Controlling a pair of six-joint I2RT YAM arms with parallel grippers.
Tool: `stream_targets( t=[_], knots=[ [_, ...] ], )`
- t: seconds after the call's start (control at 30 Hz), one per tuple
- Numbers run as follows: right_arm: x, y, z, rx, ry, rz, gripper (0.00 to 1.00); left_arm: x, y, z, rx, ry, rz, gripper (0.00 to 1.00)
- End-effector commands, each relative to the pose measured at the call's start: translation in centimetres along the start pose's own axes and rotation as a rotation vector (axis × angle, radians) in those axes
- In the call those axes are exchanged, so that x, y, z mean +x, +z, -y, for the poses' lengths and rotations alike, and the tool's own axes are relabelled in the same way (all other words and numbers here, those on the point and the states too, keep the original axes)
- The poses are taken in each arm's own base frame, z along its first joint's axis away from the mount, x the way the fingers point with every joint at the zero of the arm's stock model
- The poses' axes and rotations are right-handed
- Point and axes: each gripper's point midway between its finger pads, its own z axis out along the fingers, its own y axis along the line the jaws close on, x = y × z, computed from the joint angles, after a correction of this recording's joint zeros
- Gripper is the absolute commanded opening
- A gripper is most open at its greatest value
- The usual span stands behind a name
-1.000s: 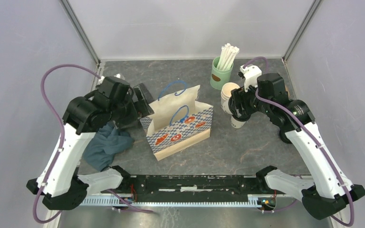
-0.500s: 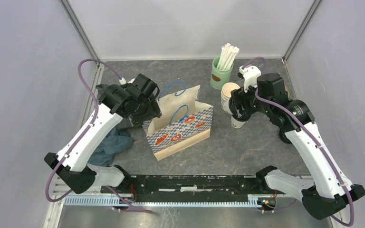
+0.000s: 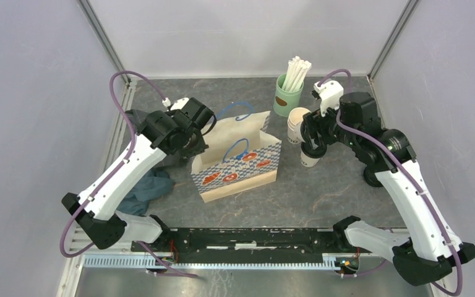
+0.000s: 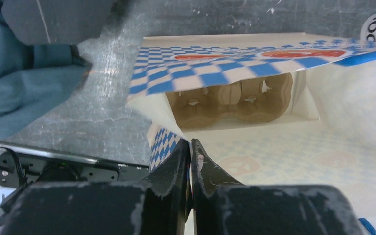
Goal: Pack the takeout coffee
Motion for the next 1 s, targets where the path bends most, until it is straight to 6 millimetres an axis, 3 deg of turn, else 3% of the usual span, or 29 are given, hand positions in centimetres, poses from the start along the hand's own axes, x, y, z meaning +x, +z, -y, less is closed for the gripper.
stream_targets(
  t=[0.0, 0.13, 0.4, 0.53, 0.77, 0.97],
  knots=[
    [-3.6, -2.7, 1.6, 0.060, -0.057, 0.115, 0.75, -2.7, -0.5, 2.0, 0.099, 0.041, 0.128, 0.08],
    [-6.0, -4.7, 1.0, 0.013, -0.085, 0.211, 0.75, -4.1, -1.2, 3.8, 0.196, 0.081, 0.190, 0.02],
    [-10.9, -8.8, -3.5, -0.245, -0.087, 0.460, 0.72, -7.1, -2.5, 4.7, 0.273, 0.147, 0.365, 0.02],
    [-11.6, -9.2, -5.1, -0.337, -0.074, 0.508, 0.73, -7.5, -2.6, 4.8, 0.308, 0.126, 0.422, 0.02],
    [-15.4, -11.2, -8.0, -0.535, -0.030, 0.605, 0.73, -7.9, -2.5, 4.7, 0.318, 0.133, 0.464, 0.02],
    [-16.1, -10.7, -10.1, -0.655, 0.027, 0.614, 0.72, -8.0, -2.5, 4.4, 0.299, 0.147, 0.463, 0.02]
  ],
)
